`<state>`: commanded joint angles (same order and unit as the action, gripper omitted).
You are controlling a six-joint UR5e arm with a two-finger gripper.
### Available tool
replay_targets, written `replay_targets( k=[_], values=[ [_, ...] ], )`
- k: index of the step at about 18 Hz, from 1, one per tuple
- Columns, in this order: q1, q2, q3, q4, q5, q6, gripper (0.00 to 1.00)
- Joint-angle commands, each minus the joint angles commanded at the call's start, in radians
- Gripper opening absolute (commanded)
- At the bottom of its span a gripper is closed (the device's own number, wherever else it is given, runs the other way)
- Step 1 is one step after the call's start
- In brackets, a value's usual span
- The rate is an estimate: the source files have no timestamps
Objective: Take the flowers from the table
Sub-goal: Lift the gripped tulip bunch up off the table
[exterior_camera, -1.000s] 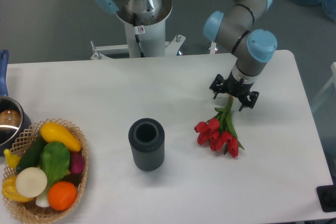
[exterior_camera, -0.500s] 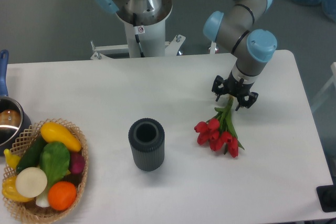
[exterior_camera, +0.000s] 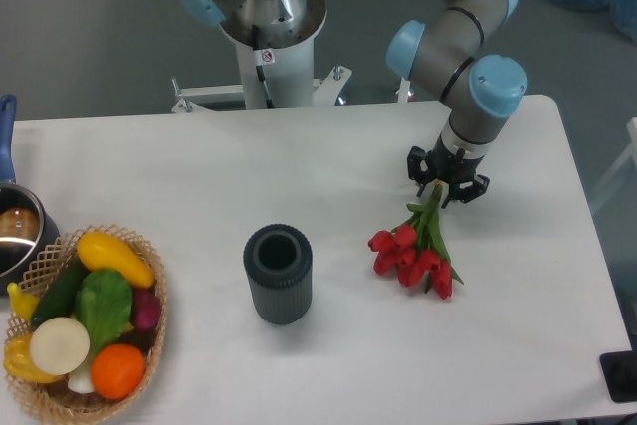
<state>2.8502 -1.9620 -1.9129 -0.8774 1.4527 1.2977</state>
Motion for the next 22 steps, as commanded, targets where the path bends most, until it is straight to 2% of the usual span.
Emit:
replay_targets(
  k=[2,3,5,7,10,11,22],
  values=[
    [0.000,-0.005,0.005,0.002,0.000,-0.002,0.43],
    [0.000,-0.005,0.006,0.002,0.000,-0.002,0.39],
    [0.000,-0.006,0.008,0.002,0.000,-0.002,0.36],
    [0.000,-0.006,0.014,0.000,0.000,-0.003,0.28],
    [0.000,-0.008,0.018,0.000,0.000,-0.009,0.26],
    [0.000,-0.006,0.018,0.000,0.000,-0.009,0.23],
    [0.003,0.000,0.038,0.000,-0.005,-0.008,0.23]
  ],
)
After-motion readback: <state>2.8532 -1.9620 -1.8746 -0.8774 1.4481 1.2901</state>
